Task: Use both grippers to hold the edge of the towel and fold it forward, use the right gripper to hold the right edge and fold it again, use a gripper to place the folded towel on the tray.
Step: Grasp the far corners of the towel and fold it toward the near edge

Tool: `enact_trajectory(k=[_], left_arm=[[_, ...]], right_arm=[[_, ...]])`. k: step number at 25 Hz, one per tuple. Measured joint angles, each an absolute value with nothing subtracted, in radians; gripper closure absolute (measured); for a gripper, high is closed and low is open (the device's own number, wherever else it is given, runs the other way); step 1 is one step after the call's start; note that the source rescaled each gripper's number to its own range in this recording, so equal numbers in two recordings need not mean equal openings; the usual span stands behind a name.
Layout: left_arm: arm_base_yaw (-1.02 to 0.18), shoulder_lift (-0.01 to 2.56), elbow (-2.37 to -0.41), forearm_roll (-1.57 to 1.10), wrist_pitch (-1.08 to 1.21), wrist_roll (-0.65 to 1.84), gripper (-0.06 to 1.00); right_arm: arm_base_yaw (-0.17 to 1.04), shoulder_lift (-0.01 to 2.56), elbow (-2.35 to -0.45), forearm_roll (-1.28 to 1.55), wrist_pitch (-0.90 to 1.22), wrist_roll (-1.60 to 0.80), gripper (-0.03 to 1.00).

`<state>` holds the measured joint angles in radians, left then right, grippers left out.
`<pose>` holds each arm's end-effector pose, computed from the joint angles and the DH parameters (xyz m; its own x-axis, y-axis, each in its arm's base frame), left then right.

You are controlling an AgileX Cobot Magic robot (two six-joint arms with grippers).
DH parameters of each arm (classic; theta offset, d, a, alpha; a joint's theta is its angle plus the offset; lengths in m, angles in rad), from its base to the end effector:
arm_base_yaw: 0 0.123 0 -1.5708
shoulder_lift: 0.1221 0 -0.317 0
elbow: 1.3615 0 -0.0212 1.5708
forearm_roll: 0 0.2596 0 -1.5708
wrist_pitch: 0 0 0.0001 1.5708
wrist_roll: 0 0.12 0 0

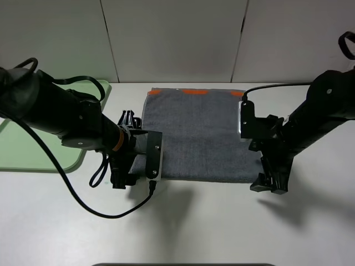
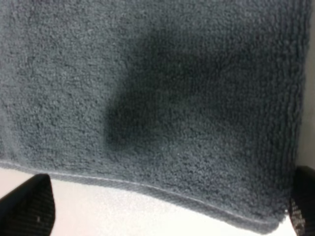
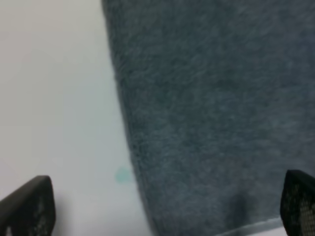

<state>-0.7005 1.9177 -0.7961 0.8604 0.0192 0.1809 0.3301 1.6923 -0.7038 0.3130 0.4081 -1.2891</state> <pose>0.2719 -0.2269 0.0895 0.2170 0.9457 -0.2418 0.8941 -0.0931 0.4381 0.2667 0.1069 0.1257 -0.1935 -0.9493 -0.2477 -0.9563 0.2389 -0.1685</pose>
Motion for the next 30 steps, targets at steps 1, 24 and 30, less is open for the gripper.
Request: enact_trajectory(k=[1, 24, 30], left_arm=[[-0.701, 1.918, -0.796, 0.86, 0.019, 0.181, 0.01], [-0.701, 1.92, -0.796, 0.861, 0.019, 0.158, 0.01], [-0.701, 1.92, -0.796, 0.861, 0.019, 0.157, 0.01]], right_arm=[[0.33, 1.7, -0.704, 0.312, 0.397, -1.289, -0.03], [0.33, 1.835, -0.707, 0.308, 0.342, -1.285, -0.03], [0.33, 1.836, -0.707, 0.3, 0.346, -1.266, 0.01]])
